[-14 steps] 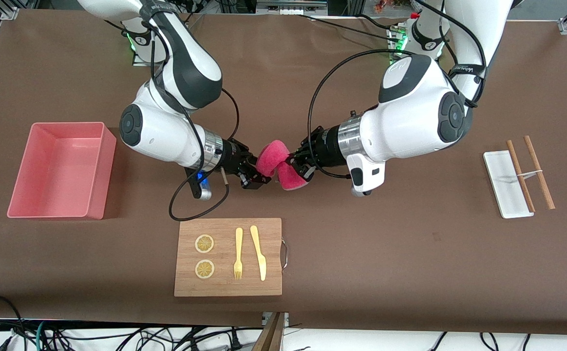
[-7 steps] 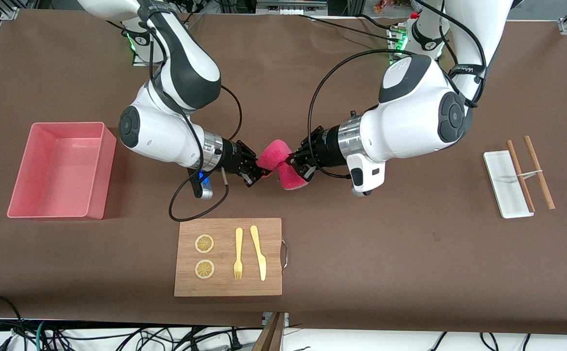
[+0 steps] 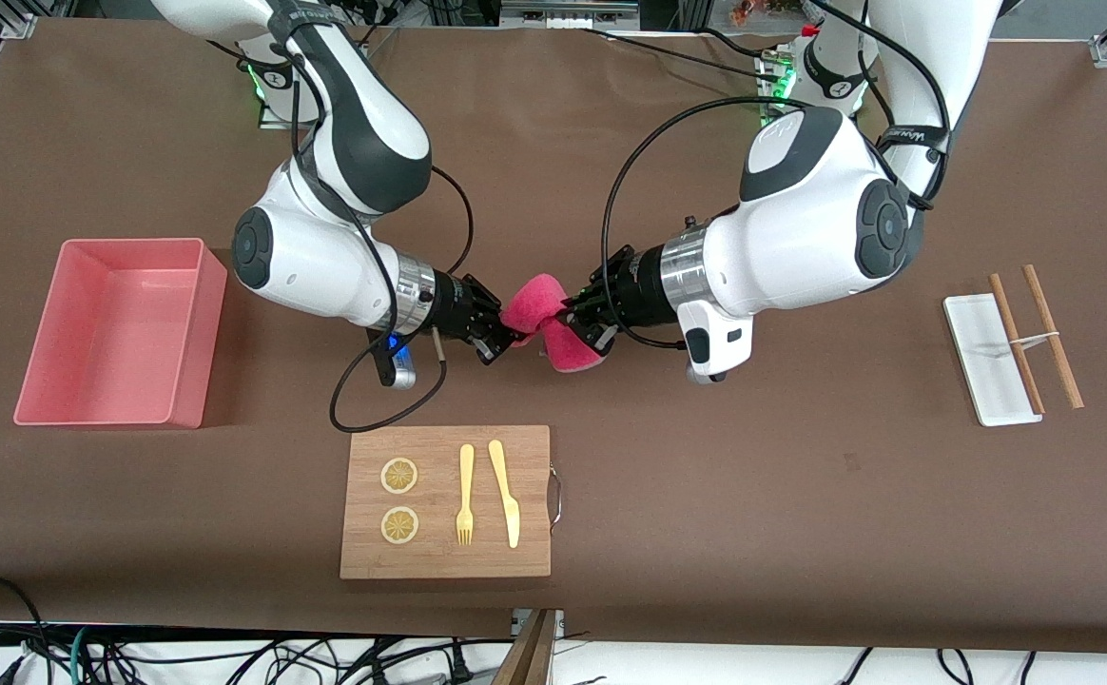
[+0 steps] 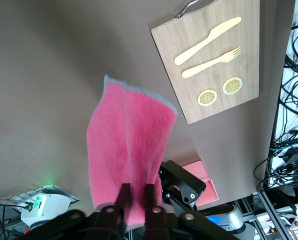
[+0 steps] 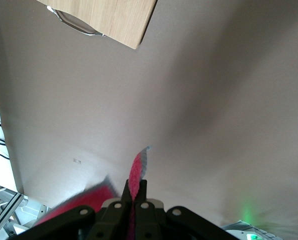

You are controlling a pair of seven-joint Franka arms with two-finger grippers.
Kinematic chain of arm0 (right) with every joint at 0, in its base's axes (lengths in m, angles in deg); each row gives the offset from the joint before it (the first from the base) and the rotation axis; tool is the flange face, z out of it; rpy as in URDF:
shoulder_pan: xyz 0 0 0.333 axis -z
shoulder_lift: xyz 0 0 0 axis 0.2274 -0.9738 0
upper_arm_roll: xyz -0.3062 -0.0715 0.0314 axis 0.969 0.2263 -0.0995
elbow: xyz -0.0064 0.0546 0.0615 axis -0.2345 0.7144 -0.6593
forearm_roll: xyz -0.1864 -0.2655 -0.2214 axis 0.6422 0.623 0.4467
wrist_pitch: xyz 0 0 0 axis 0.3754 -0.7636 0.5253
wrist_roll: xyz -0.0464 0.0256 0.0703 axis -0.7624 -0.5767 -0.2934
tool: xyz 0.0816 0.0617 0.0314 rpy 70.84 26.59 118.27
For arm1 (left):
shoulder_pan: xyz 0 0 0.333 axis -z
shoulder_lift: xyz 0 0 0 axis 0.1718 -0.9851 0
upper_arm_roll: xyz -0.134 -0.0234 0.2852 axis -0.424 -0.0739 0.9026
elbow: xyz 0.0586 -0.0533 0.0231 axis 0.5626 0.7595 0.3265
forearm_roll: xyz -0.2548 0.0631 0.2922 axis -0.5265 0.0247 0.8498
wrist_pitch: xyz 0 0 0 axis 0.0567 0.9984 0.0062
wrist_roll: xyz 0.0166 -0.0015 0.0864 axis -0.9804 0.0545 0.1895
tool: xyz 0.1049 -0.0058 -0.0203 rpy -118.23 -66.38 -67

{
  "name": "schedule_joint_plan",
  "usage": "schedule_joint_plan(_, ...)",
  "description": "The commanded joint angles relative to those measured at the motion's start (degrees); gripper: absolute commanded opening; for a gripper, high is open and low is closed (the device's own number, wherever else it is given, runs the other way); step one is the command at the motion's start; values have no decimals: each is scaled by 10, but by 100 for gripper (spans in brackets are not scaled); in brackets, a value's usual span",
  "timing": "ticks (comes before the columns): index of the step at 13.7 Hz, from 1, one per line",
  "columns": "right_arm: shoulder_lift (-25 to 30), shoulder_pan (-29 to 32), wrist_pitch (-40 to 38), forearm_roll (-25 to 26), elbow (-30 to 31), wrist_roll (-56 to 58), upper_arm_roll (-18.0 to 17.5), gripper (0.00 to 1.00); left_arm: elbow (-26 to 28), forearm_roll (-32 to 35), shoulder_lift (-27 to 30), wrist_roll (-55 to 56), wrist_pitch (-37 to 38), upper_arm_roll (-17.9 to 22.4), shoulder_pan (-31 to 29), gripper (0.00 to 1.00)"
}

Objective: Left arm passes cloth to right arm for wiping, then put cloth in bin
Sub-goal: 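Grasp the cloth's hanging end with the right gripper, then pull the cloth away with the right gripper while the left gripper releases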

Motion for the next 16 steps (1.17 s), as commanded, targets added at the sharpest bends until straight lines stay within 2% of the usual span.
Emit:
schedule_joint_plan(1,-1,-2,-1,-10,1,6,2,0,-16,18,-2,1,8,1,1,100)
schedule_joint_plan(4,-10,-11,-1,-7,1,10,2,0,-16,19,-1,-15,19,1,-13,100)
schedule_joint_plan(7,-22,-30,-2,5,2,19,2,0,-15,22,12,-113,124,2,-68,100)
schedule_joint_plan(8,-30,-38,-3,30,3,20,2,0,-12,30,19,-137,152,2,-88,100)
schedule_joint_plan(10,-43,-49,-25,98,5,27,2,0,-11,100,32,-151,195,2,-106,100)
schedule_joint_plan(12,-48,-48,-75,152,5,60,3,0,-9,143,41,-182,239,2,-130,100)
schedule_joint_plan(14,-50,-42,-142,174,6,117,7,0,-5,148,51,-273,291,3,-163,100)
schedule_joint_plan(16,-51,-36,-175,197,14,147,13,0,30,148,75,-370,324,3,-219,100)
